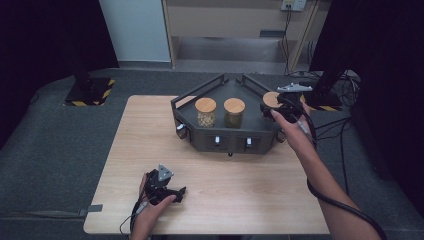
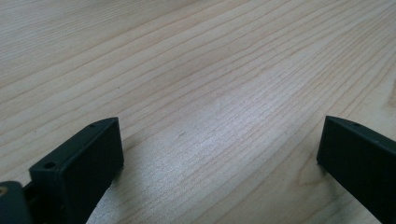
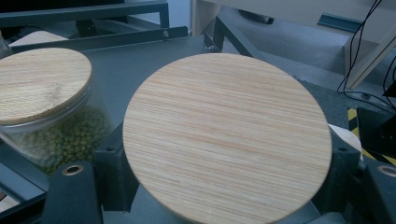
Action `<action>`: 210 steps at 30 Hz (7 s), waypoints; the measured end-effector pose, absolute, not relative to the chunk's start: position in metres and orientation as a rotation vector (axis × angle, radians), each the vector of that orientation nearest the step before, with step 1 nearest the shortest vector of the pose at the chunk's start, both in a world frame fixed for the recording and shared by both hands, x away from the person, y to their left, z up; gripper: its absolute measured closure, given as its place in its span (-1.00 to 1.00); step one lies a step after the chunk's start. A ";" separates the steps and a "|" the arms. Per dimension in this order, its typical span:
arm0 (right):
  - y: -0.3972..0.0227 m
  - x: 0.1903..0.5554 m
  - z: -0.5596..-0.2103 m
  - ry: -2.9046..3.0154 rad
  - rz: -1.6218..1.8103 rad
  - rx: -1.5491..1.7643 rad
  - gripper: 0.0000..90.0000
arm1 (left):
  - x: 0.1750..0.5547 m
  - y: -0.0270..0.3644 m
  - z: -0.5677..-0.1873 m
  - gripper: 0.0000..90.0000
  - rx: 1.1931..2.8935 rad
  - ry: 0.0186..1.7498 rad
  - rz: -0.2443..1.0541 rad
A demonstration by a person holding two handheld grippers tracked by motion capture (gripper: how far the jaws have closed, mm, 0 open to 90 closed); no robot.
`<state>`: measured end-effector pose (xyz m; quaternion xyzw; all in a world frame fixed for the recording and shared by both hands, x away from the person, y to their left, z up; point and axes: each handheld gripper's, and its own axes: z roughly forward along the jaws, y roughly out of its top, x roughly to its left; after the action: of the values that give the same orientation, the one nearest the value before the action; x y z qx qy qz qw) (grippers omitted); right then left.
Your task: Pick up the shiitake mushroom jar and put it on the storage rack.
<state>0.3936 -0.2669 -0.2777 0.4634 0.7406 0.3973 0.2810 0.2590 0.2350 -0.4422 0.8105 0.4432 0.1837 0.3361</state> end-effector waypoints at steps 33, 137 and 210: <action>-0.260 0.407 -0.299 2.004 1.057 1.281 -0.43 | 0.259 0.235 -0.442 -1.00 2.114 1.156 0.479; -0.322 0.308 -0.351 1.965 1.185 1.237 -0.93 | 0.259 0.235 -0.442 -1.00 2.114 1.156 0.480; -0.311 0.239 -0.423 2.134 1.160 1.226 -0.93 | 0.259 0.235 -0.442 -1.00 2.113 1.156 0.481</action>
<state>0.2393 -0.3106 -0.4234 0.4407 0.7670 0.4170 0.2088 0.2588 0.2348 -0.4423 0.8103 0.4434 0.1844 0.3358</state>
